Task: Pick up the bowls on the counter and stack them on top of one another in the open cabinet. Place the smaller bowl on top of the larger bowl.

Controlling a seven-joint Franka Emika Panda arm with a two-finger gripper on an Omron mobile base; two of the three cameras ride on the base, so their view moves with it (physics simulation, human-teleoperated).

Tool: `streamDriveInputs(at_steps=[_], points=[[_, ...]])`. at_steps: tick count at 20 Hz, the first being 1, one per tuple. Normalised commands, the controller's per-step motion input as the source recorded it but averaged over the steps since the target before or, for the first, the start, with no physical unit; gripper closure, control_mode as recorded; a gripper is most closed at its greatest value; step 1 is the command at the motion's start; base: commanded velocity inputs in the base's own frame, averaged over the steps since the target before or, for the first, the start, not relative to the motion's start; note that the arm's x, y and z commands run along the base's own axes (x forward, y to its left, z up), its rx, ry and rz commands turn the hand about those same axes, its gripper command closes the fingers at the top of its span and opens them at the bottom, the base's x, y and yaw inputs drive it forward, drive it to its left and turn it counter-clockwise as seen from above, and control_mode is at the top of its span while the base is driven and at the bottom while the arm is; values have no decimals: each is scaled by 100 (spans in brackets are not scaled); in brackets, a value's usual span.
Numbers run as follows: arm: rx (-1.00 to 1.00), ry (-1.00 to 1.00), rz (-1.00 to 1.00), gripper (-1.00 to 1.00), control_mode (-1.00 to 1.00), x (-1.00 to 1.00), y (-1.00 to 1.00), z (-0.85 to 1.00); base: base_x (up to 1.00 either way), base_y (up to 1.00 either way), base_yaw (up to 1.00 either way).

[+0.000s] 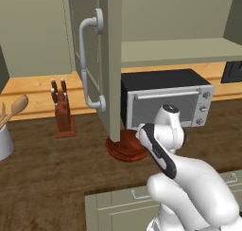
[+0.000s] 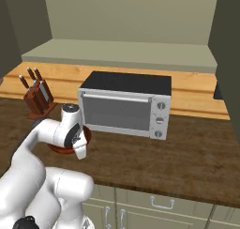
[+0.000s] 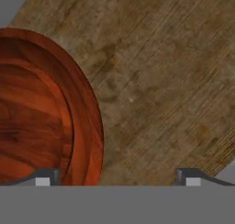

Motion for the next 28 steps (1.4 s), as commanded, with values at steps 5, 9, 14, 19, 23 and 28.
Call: streamDriveInputs(at_steps=[5, 9, 14, 19, 23, 28], points=[[0, -1, 0, -100, -100, 35, 0, -4, 0, 0, 0], [-2, 0, 0, -100, -100, 27, 8, -23, 0, 0, 0], [-7, 0, 4, -100, -100, 5, 3, -47, 0, 0, 0], [-7, 0, 2, 100, -100, 10, 14, -30, 0, 0, 0], [0, 5, 0, 100, -100, 1, 0, -3, 0, 0, 0], [2, -3, 0, 100, -100, -18, 0, 38, 0, 0, 0]])
